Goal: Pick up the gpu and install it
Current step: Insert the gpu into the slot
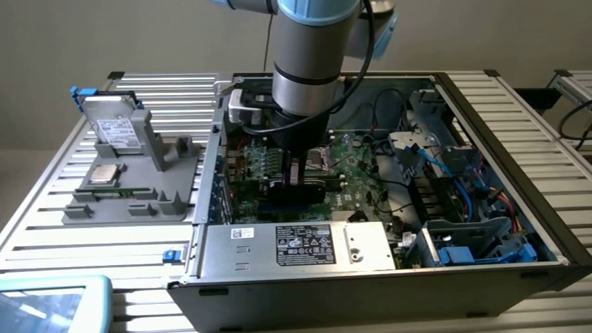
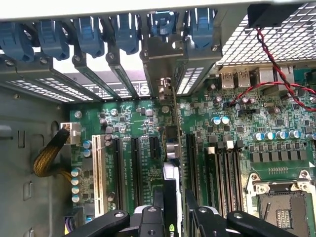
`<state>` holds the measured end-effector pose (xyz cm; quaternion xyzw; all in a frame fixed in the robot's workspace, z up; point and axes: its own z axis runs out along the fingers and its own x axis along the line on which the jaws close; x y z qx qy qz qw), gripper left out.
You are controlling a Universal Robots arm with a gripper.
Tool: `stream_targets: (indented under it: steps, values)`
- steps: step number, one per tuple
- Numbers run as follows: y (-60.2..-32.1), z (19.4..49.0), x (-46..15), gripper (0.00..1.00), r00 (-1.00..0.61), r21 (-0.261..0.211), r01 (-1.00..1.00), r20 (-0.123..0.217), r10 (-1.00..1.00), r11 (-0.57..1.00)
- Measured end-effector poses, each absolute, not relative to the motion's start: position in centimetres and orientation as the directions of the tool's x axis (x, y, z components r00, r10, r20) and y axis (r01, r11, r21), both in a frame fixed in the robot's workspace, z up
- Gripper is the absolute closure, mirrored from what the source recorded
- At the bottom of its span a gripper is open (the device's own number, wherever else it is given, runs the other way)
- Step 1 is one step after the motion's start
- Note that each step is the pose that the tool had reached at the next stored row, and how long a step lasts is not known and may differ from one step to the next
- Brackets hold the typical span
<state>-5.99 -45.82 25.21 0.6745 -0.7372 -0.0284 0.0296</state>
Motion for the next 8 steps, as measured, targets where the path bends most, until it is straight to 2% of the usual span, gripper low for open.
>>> stream_targets:
  steps: [8]
  values:
    - [-45.88,25.16,-5.98,0.73,-0.097,0.082,-0.992,0.005,-0.995,0.097]
